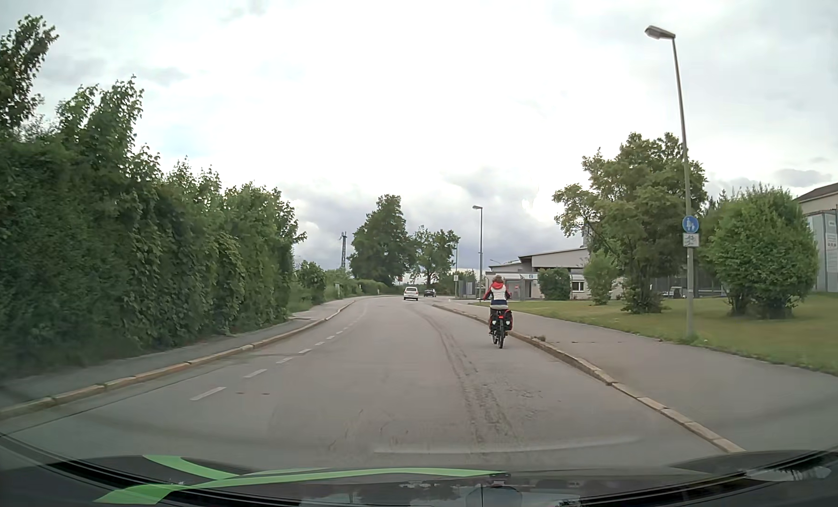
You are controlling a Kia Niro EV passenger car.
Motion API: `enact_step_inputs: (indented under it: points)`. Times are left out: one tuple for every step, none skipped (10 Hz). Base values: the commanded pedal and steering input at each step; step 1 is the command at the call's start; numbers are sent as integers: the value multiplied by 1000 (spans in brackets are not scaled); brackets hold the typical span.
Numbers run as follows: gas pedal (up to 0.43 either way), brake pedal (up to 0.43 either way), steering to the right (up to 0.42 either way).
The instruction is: Follow the waypoints while adhering to traffic rules and regulations
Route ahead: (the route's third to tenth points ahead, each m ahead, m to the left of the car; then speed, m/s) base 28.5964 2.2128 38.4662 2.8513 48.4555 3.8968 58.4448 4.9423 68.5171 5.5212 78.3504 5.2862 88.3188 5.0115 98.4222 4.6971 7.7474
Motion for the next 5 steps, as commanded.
enact_step_inputs:
  points:
    - [98, 0, -28]
    - [98, 0, -27]
    - [98, 0, -26]
    - [98, 0, -23]
    - [98, 0, -17]
